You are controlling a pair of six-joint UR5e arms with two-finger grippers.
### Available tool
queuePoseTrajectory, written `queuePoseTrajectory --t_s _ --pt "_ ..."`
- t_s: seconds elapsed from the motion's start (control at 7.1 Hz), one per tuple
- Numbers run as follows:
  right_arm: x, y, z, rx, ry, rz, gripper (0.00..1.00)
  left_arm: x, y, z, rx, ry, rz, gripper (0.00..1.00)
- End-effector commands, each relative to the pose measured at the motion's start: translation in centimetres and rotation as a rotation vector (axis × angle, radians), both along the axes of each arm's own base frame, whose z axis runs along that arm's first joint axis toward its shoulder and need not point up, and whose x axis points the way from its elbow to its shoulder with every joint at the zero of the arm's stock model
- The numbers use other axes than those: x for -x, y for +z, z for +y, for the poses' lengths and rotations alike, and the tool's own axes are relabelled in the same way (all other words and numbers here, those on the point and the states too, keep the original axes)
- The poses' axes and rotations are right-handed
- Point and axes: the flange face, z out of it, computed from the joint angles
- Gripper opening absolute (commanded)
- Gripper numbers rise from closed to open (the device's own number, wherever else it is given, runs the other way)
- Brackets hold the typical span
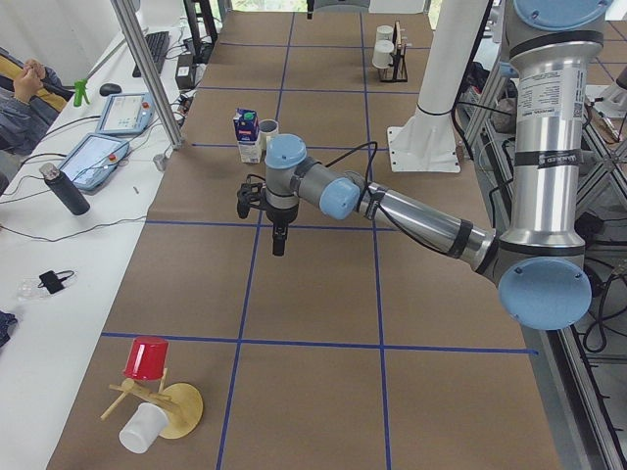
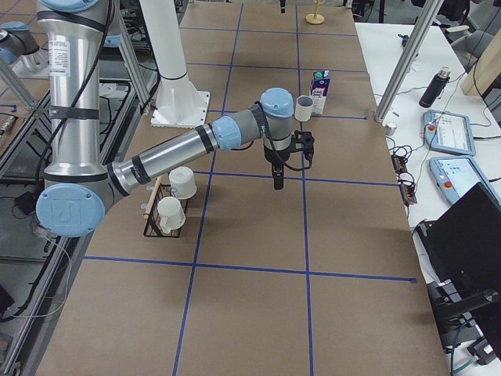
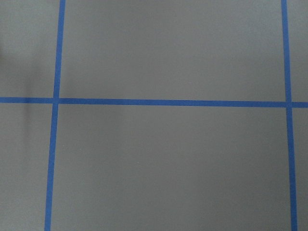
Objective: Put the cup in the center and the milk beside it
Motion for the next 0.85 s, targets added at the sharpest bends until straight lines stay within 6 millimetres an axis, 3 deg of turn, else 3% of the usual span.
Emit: queuePoseTrajectory --t_s 0.0,0.14,0.28,0.7 --pt "0.1 0.0 0.0 0.003 0.000 -0.001 1.00 2.5 0.0 -0.3 -0.013 -0.042 0.005 0.98" --pt "0.1 0.3 -0.2 0.008 0.002 0.003 1.00 5.4 0.4 -0.2 0.003 -0.092 0.023 0.98" --pt "0.1 0.3 -0.1 0.008 0.001 0.003 1.00 6.5 1.1 0.6 -0.021 -0.039 0.054 0.98" --pt "0.1 0.2 -0.1 0.009 0.004 0.001 1.00 6.9 3.7 1.3 -0.076 0.032 -0.024 0.98"
